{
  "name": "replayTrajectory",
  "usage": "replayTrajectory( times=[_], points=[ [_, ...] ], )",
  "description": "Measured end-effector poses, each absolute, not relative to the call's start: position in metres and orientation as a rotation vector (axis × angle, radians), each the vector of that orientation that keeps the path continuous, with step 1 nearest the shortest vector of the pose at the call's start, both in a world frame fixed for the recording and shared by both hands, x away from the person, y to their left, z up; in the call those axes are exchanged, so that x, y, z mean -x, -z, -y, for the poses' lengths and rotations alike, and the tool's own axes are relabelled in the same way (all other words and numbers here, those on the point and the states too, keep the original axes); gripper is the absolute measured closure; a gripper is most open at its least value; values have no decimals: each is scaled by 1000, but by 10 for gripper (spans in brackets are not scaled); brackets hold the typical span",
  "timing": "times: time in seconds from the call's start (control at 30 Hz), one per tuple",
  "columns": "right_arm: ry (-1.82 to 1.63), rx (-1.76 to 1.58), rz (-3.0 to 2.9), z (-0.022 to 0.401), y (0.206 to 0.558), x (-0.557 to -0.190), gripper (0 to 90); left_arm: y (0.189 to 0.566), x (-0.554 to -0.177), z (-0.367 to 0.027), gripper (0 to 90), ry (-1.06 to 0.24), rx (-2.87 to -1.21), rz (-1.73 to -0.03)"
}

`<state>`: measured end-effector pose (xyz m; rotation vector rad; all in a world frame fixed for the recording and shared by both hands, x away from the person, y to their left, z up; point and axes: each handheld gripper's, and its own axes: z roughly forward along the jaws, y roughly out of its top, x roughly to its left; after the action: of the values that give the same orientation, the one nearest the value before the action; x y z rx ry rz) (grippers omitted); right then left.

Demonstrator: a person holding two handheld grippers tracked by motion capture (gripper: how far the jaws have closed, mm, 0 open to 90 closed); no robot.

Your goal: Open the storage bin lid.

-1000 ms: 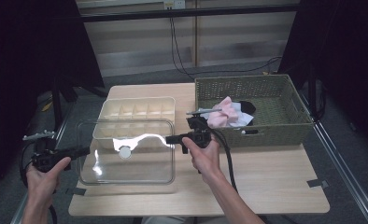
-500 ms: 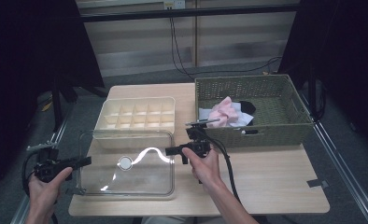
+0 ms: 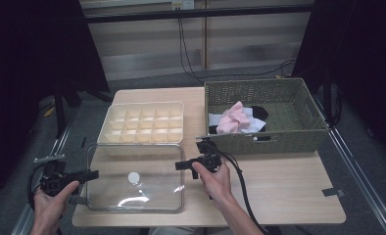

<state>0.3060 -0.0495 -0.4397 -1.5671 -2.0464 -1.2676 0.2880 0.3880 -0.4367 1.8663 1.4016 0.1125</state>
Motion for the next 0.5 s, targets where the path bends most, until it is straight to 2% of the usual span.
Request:
replayTrajectory(
  times=[0.5],
  points=[
    [1194,1634,2090,39,464,-317,673,463,-299,-390,526,-17,-1875,-1455]
  ],
)
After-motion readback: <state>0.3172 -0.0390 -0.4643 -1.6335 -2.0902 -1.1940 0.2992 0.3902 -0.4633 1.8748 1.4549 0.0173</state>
